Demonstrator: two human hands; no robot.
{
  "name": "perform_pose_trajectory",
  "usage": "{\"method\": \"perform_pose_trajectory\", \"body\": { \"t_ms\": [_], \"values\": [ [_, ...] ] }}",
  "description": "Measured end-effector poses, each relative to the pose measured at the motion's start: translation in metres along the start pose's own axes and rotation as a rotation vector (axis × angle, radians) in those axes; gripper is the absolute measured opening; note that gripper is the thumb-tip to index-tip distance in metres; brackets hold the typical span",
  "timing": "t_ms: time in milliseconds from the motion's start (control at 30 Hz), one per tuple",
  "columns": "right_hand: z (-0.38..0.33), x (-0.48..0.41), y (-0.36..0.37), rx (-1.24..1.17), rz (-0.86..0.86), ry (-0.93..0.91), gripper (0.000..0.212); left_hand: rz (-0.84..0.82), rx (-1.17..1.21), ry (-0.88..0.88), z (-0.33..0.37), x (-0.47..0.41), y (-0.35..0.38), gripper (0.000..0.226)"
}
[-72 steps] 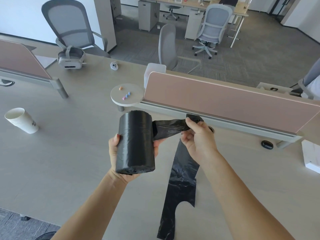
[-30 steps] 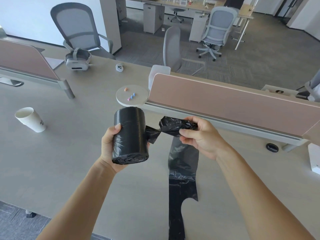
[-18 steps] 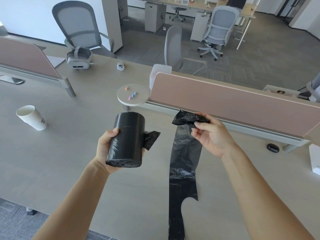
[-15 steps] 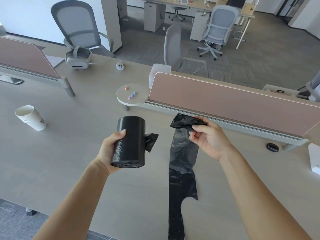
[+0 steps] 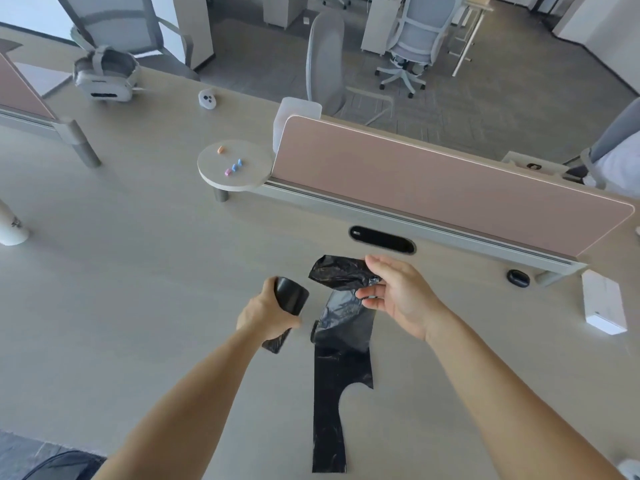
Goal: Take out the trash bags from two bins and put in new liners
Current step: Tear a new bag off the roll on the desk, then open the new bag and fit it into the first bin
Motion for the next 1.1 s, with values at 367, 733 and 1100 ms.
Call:
{"method": "perform_pose_trajectory", "body": {
  "t_ms": [367,733,1100],
  "values": [
    [0.01,-0.018,-0.033,-0.195,0.026,0.059,0.012,0.044,-0.451,0.041,0.042,-0.061,0.051,0.122],
    [-0.001,-0.014,0.001,-0.329,-0.051,0.07,0.053,0.067,-0.457,0.179,0.056,-0.037,0.009,0.082],
    [-0.068,0.042,0.088,-0.586,-0.284,0.0,0.022,-0.235,0.21,0.474,0.098,0.074,-0.03,0.045]
  ]
}}
Point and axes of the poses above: each hand's wrist, its own x-axis away from the middle knuckle, its own y-axis out of the palm, z = x × y, the point moved 10 cm from there along -x, towards the middle knuckle
